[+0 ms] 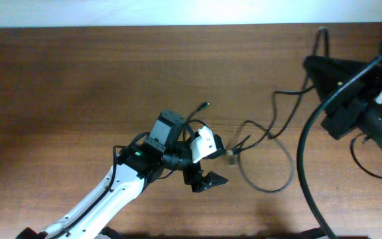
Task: Untangle cables
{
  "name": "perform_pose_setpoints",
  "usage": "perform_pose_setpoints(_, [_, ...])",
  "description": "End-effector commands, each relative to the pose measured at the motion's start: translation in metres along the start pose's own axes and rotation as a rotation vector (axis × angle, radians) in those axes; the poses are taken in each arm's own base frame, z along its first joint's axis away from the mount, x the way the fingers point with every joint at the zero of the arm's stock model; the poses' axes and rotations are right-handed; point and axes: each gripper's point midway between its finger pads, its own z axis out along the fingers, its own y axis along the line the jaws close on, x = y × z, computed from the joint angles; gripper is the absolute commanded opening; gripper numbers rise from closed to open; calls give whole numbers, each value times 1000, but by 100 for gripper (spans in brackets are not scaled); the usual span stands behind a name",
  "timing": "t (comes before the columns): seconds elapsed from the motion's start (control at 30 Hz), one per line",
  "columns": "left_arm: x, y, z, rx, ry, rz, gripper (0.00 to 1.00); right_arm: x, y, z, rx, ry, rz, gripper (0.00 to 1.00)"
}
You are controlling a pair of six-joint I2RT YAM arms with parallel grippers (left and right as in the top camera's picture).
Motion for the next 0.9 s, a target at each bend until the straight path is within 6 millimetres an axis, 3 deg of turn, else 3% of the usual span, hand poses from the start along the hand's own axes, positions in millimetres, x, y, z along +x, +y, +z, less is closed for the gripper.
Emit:
perform_pose_setpoints(0.0, [-2,14,1,-85,10,49,90,-11,-9,-17,88,-62,-51,4])
perform_pose_setpoints(0.03, [-1,29,-1,-166,26,61,88,-14,14,-22,-28,-77,-68,4])
perform_pose_setpoints(0.07, [-5,35,-1,-196,15,78,92,-23,34,-31,-124,-119,-111,4])
perform_pose_setpoints(0.13, [-6,35,-1,-196,11,70,94,-34,43,-42,-148,-176,-168,4])
perform_pose_setpoints(0.23, [-11,21,9,-160,7,106,99,-28,83,-51,-394,-145,-165,4])
perform_pose_setpoints(0.3, [-26,8,18,-135,-30,175,99,-27,98,-58,-484,-143,-173,4])
perform_pose_setpoints(0.4, [-59,13,21,-164,-148,280,99,-22,114,-68,-593,-103,-135,4])
perform_pose_setpoints(0.43, [-60,17,27,-164,-159,289,99,-20,118,-71,-622,-96,-140,4])
perform_pose_setpoints(0.5, [-62,24,50,-150,-184,322,84,-16,125,-78,-673,-73,-126,4])
perform_pose_setpoints(0.6, [-72,12,89,-100,-255,418,88,-12,130,-86,-700,-61,-127,4])
perform_pose_setpoints(0.63, [-70,11,97,-91,-258,425,76,-11,131,-90,-700,-63,-128,4])
perform_pose_setpoints(0.67, [-70,13,101,-86,-269,385,41,-11,132,-92,-701,-68,-132,4])
perform_pose_setpoints(0.7, [-72,15,102,-80,-285,337,26,-11,132,-93,-701,-68,-133,4])
perform_pose_setpoints(0.73, [-73,15,103,-77,-295,316,24,-11,132,-93,-701,-68,-133,4])
perform_pose_setpoints(0.77, [-74,11,105,-69,-298,322,0,-10,132,-93,-701,-66,-132,4])
perform_pose_setpoints(0.87, [-69,13,107,-80,-276,307,0,-9,132,-93,-700,-63,-129,4])
